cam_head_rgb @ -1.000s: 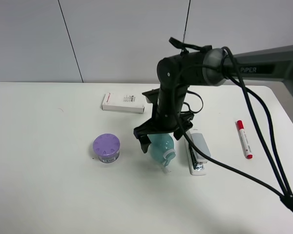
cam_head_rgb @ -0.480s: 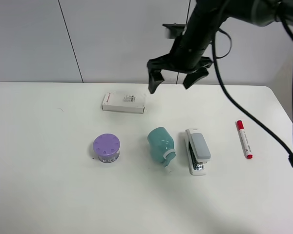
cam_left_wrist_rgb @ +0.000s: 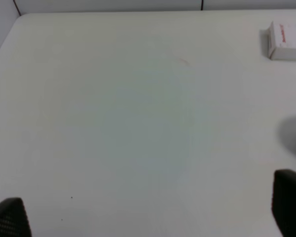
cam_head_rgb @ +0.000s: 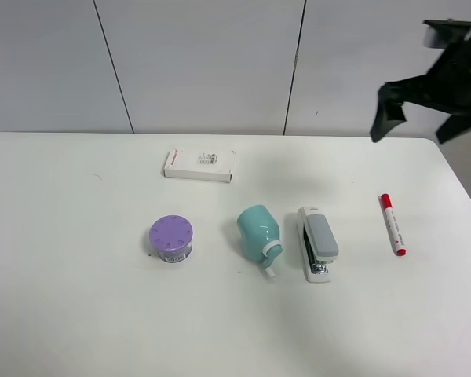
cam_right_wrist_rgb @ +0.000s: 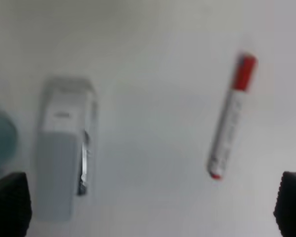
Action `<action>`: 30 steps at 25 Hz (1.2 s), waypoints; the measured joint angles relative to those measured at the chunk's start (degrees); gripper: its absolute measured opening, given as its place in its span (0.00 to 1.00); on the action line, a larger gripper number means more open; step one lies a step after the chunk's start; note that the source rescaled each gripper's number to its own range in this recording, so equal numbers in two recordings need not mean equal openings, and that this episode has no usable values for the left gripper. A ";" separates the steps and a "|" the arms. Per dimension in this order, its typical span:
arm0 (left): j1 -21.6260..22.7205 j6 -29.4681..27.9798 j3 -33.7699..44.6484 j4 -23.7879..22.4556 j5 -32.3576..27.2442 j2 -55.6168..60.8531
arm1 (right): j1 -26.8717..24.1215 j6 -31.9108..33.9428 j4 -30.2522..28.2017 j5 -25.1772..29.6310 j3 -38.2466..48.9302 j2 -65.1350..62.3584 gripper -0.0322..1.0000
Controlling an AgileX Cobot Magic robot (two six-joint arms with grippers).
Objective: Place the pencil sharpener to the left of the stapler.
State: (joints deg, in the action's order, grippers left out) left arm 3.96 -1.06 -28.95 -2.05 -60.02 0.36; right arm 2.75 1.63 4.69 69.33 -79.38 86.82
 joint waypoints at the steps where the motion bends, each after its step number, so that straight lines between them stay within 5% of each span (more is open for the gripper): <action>1: 0.00 0.00 0.00 0.00 0.00 0.00 | -1.31 -0.04 -0.24 0.06 2.62 -3.56 0.99; 18: 0.00 0.00 0.00 0.00 0.00 0.00 | -3.98 -0.92 -4.69 -2.95 27.84 -70.59 0.99; 30: 0.00 0.00 0.00 0.00 0.00 0.00 | -3.98 -5.90 0.41 -5.23 47.73 -87.02 0.99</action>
State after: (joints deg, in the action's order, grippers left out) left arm 3.96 -1.06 -28.95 -2.05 -60.02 0.36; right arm -1.23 -4.27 5.10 64.10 -31.65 -0.20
